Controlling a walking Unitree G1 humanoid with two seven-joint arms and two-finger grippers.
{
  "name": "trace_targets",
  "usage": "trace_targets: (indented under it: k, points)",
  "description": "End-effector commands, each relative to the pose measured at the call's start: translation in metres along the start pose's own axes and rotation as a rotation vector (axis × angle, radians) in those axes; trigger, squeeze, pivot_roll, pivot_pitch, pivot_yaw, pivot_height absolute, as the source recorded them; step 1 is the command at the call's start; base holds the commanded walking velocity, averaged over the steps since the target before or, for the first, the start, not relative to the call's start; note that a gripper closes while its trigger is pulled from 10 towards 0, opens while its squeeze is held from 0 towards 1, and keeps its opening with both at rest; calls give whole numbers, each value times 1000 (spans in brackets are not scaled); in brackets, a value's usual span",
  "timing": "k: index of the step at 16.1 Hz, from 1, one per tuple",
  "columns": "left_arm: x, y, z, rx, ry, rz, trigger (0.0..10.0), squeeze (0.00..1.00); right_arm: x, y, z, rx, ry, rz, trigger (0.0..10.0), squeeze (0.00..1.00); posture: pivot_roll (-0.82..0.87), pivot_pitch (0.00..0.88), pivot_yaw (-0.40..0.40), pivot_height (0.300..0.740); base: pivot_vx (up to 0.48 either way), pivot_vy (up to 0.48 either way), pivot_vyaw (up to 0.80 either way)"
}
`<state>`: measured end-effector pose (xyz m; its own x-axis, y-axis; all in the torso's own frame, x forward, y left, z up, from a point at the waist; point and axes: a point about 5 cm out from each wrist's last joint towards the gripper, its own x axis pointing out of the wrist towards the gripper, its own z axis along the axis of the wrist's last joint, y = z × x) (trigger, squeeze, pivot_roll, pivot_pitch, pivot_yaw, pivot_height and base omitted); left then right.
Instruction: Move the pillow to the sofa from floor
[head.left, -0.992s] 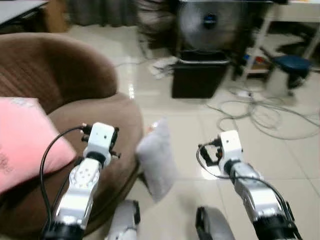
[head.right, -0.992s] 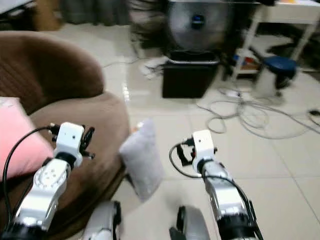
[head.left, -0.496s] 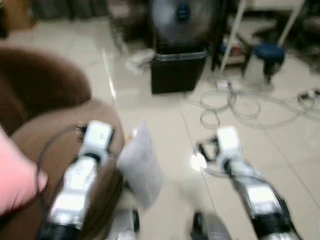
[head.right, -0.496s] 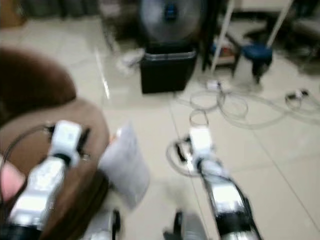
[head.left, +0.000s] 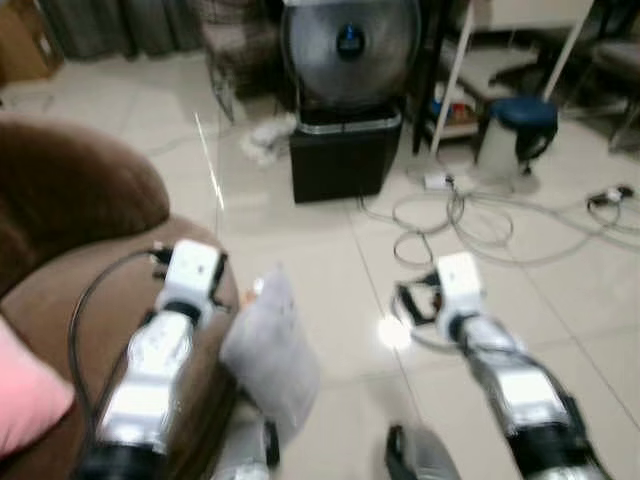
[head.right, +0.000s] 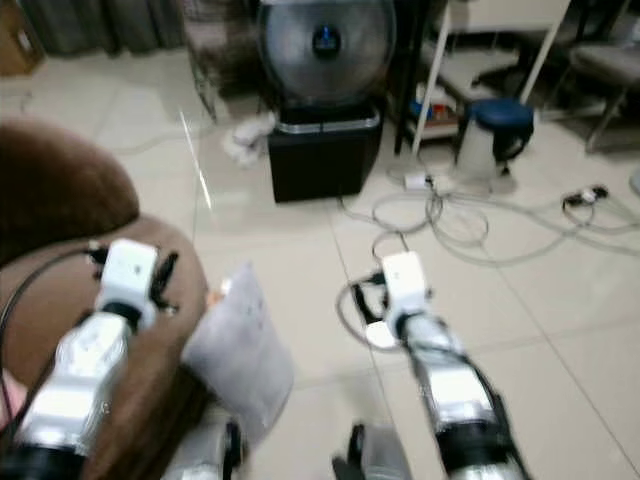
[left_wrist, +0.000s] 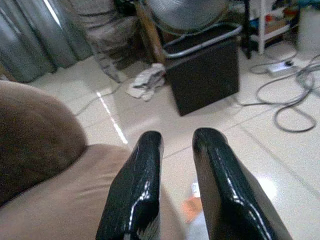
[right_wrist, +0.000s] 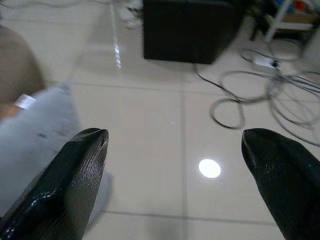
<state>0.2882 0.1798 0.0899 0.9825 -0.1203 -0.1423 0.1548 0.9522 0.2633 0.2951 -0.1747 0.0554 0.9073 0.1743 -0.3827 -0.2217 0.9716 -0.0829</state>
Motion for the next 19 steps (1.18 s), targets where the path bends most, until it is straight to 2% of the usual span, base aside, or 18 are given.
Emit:
trace_targets:
  k: [1, 8, 14, 19]
  points:
    - [0, 3, 2, 8, -4, 2, 10000, 0, 1, 1, 4, 5, -10, 6, 10000, 0, 23, 0, 15, 620, 326, 0, 0]
    - [0, 2, 1, 6, -3, 1, 10000, 0, 2, 1, 4, 11, -6, 7, 10000, 0, 23, 0, 15, 620, 315, 0, 0]
    - [1, 4, 0, 3, 1, -1, 10000, 0, 2, 0, 5, 24, 1, 2, 10000, 0, 21, 0, 16, 620, 0, 0, 0]
    - [1, 4, -1, 3, 6, -7, 10000, 0, 2, 0, 4, 25, 6, 2, 10000, 0, 21, 0, 16, 594, 0, 0, 0]
